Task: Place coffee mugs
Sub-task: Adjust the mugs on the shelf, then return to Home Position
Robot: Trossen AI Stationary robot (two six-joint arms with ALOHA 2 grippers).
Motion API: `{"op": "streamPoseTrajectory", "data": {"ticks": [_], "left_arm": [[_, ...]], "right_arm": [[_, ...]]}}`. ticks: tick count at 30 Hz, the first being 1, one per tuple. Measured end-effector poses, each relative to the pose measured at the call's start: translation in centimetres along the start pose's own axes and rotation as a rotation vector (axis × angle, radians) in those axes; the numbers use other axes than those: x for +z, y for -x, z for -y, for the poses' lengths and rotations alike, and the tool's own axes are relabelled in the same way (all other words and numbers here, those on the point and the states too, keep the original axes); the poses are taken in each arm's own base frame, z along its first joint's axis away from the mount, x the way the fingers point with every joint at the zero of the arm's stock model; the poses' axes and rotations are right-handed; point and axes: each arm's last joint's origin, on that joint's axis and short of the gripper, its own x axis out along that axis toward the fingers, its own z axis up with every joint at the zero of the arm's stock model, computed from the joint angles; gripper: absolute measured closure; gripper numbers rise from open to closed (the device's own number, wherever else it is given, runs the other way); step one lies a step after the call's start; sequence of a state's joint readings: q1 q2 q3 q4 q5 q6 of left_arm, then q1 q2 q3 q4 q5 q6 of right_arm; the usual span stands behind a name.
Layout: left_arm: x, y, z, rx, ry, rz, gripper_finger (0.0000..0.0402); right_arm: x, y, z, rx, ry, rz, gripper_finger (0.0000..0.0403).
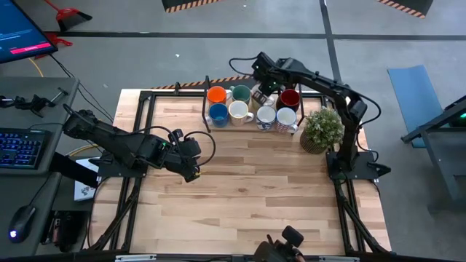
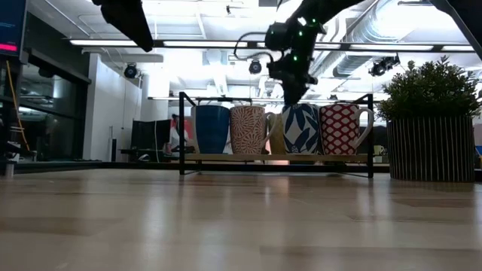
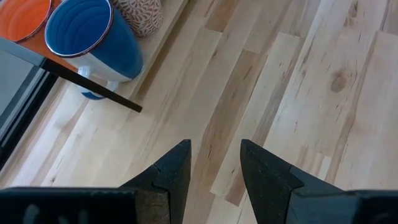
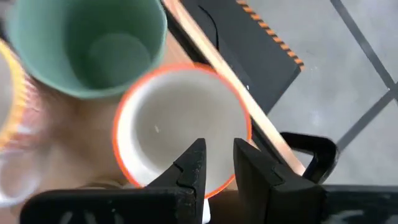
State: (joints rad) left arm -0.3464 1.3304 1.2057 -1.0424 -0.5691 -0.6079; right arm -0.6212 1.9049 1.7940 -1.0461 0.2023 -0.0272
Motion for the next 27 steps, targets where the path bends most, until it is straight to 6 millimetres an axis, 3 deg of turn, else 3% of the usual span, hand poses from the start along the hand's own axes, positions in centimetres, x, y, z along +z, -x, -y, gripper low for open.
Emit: {"op": "streamPoseTrajectory", "data": {"ticks": [6,12,14,18,27], "left_arm": [[0.0,0.0,0.0,0.001,-0.015,0.001,0.0273],[0.1,0.0,-0.1,0.041,-0.019,0.027,0.0273],[0.0,0.0,-0.2,0.047,-0.042,0.025,0.0273],[0.0,0.0,-0.2,0.049,-0.074,0.023,0.0273],[0.1,0.0,-0.2,0.057,-0.093,0.030,0.0273]], "right_arm": [[0.7,3.6,0.6,0.046,-0.032,0.000,0.0344],[-0.7,7.0,-0.6,0.176,-0.040,-0.165,0.0344],[-1.5,8.0,-1.8,0.199,0.005,-0.246,0.0344],[-2.6,9.5,-5.4,0.244,0.076,-0.200,0.0344],[-9.7,12.0,-13.2,0.295,0.343,-0.074,0.0344]]}}
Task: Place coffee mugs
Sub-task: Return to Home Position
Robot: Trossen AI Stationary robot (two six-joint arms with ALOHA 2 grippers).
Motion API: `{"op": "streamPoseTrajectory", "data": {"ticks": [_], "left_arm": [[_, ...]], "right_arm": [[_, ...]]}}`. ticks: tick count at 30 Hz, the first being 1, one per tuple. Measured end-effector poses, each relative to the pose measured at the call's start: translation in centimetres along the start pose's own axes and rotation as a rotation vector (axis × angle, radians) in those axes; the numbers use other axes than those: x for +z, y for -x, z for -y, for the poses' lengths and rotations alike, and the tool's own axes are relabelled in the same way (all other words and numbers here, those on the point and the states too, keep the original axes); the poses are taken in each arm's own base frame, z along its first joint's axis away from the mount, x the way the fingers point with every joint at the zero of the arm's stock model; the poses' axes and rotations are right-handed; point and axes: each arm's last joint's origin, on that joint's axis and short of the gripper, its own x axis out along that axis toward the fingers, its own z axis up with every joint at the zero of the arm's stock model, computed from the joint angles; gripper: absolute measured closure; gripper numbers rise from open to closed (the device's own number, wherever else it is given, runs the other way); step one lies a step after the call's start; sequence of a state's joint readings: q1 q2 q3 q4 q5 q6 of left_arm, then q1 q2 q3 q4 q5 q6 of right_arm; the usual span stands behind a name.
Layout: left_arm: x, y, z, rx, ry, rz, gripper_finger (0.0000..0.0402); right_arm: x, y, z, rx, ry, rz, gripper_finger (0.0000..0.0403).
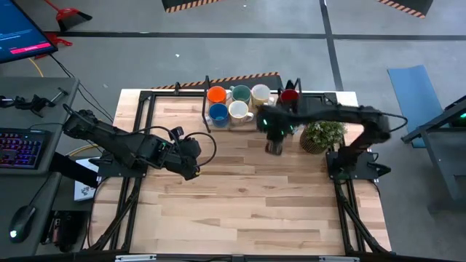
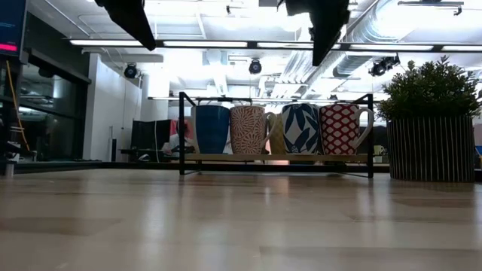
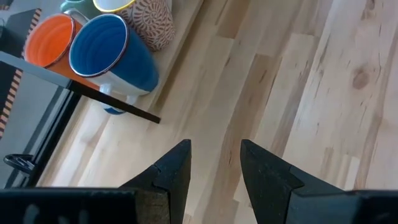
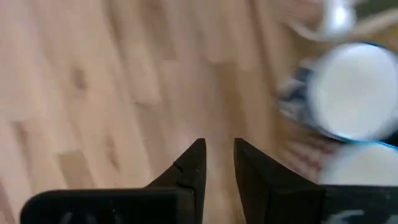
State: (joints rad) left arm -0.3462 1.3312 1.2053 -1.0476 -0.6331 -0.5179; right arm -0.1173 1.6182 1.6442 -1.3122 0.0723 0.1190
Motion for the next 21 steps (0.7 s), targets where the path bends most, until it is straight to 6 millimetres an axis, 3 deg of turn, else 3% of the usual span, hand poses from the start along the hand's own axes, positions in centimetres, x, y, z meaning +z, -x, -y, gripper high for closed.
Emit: {"op": "streamPoseTrajectory", "data": {"ticks": [4,10,17,21], "left_arm": [[0.0,0.0,0.0,-0.001,-0.004,0.002,0.0273],[0.0,0.0,0.0,-0.003,-0.004,0.001,0.0273],[0.0,0.0,0.0,-0.004,-0.003,0.001,0.0273],[0.0,0.0,0.0,-0.005,-0.003,0.002,0.0273]], "right_arm": [[-2.9,-1.0,-2.8,0.096,0.007,0.152,0.0344],[-7.7,-2.6,-5.3,0.216,0.023,0.343,0.0344],[-11.1,-5.1,-7.3,0.365,0.145,0.700,0.0344],[-12.8,-6.3,-7.2,0.407,0.126,0.821,0.0344]]}}
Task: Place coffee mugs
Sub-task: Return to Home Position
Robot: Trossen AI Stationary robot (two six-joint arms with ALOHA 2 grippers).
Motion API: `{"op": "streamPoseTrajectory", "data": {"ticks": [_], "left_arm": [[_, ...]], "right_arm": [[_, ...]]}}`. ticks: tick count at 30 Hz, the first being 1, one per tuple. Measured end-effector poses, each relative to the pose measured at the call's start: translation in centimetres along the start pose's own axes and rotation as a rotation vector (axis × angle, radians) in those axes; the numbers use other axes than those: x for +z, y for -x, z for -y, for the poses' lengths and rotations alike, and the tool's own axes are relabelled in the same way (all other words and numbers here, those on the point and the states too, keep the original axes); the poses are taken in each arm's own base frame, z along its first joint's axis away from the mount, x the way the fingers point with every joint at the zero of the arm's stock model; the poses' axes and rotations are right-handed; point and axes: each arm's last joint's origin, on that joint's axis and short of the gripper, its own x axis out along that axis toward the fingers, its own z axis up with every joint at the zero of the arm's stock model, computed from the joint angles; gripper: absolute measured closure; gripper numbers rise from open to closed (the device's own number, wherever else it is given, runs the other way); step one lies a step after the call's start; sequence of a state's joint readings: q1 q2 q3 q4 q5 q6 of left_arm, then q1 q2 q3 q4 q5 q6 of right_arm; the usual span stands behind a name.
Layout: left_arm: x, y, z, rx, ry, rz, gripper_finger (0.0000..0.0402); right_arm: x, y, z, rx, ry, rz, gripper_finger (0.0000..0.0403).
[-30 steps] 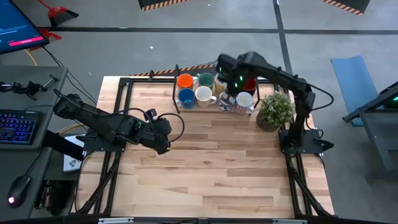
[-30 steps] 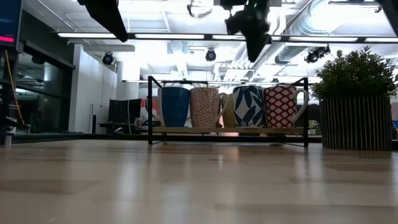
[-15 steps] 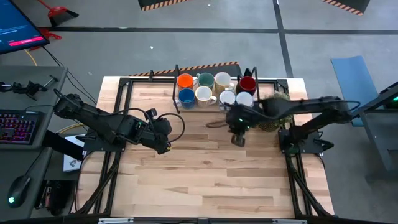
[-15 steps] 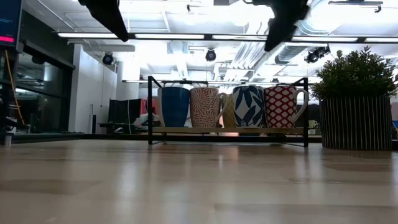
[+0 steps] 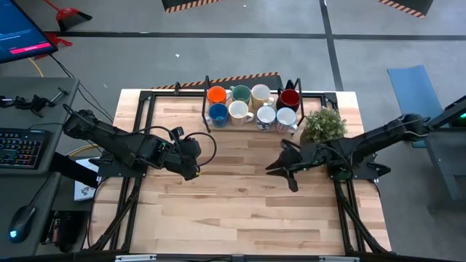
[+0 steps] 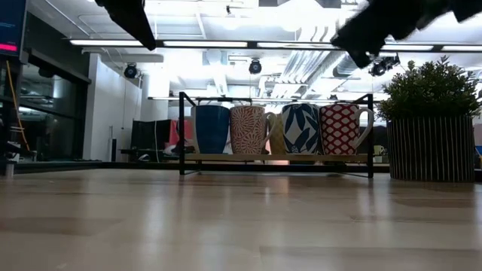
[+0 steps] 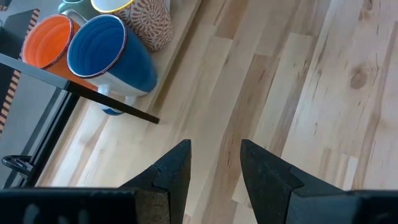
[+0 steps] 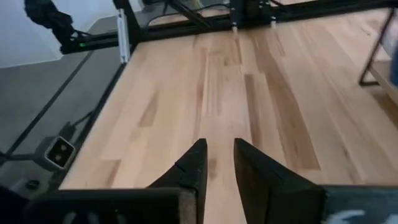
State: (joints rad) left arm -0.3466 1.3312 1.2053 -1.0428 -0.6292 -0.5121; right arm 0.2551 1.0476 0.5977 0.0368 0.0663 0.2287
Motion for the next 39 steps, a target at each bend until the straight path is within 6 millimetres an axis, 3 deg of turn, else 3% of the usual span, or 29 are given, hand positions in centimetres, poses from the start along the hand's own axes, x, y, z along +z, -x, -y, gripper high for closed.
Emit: {"op": "streamPoseTrajectory", "data": {"ticks": [6,9,12,16,20,31,39], "left_arm": [[0.0,0.0,0.0,0.000,0.001,0.001,0.0273],[0.0,0.0,0.0,0.000,0.001,0.001,0.0273],[0.0,0.0,0.0,0.000,0.001,0.001,0.0273],[0.0,0.0,0.0,-0.001,0.001,0.001,0.0273],[0.0,0.0,0.0,-0.001,0.001,0.001,0.0273],[0.0,0.0,0.0,-0.001,0.002,0.001,0.0273],[0.0,0.0,0.0,-0.001,0.001,0.001,0.0273]], "right_arm": [[-2.7,1.4,0.8,-0.025,-0.019,-0.005,0.0344],[-3.7,2.0,1.6,-0.143,0.001,0.015,0.0344],[-5.2,3.5,2.3,-0.216,-0.114,0.064,0.0344],[-7.8,5.0,2.7,-0.097,-0.033,0.106,0.0344],[-9.0,6.0,2.6,0.044,0.037,0.229,0.0344],[-9.3,7.8,2.9,0.035,0.221,0.385,0.0344],[-10.1,8.6,3.9,0.005,0.189,0.344,0.0344]]}}
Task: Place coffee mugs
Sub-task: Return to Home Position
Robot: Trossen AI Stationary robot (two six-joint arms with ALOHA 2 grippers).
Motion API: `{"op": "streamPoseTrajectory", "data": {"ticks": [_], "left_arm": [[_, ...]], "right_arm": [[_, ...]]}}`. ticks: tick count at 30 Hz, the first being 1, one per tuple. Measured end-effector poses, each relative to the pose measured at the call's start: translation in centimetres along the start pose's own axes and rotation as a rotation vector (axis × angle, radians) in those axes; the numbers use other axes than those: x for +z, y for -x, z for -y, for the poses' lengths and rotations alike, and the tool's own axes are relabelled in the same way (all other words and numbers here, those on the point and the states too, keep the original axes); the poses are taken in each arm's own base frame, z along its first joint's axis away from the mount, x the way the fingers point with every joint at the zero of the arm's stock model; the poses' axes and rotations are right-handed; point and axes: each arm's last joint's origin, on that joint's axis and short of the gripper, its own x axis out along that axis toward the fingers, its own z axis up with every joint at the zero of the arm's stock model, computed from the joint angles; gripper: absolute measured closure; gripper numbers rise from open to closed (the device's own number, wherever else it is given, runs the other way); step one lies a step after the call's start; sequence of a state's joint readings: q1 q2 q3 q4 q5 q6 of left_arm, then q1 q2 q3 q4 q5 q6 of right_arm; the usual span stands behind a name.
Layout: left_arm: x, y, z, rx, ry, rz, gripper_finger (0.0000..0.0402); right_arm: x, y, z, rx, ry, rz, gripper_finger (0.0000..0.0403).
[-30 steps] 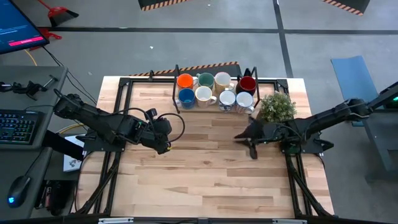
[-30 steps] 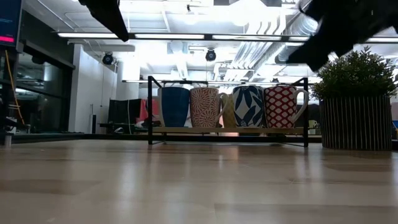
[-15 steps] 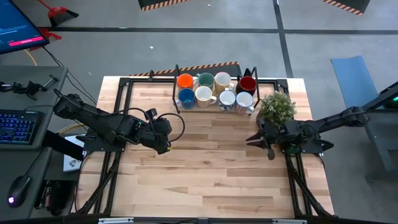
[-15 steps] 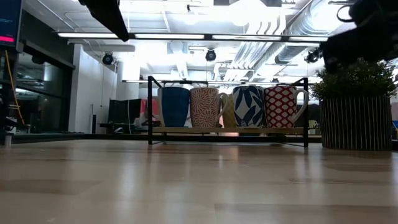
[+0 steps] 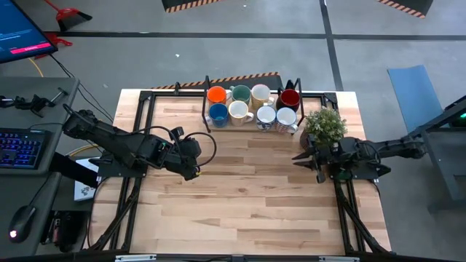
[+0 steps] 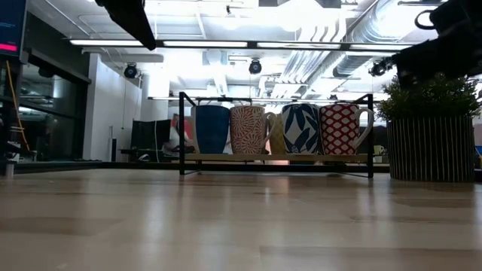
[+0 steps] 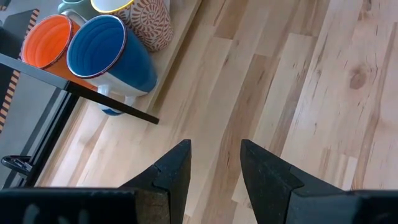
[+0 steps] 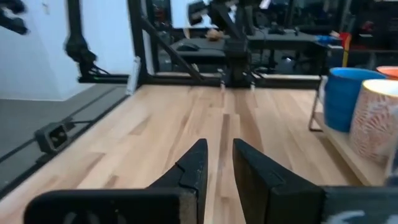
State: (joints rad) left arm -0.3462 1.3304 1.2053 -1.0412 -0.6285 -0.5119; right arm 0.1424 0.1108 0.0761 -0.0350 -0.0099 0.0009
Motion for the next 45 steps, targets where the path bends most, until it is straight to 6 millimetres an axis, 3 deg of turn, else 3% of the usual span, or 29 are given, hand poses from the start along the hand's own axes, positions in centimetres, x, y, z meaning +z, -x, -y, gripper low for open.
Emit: {"op": "streamPoseTrajectory", "data": {"ticks": [6,13,45], "left_arm": [[0.0,0.0,0.0,0.000,0.000,0.000,0.0273],[0.0,0.0,0.0,-0.001,0.000,-0.001,0.0273],[0.0,0.0,0.0,-0.004,0.000,-0.002,0.0273]], "right_arm": [[0.4,0.6,0.5,0.003,-0.020,0.069,0.0344],[-0.8,0.4,0.6,0.022,-0.052,0.112,0.0344],[-1.1,0.1,0.7,-0.035,-0.052,0.072,0.0344]]}}
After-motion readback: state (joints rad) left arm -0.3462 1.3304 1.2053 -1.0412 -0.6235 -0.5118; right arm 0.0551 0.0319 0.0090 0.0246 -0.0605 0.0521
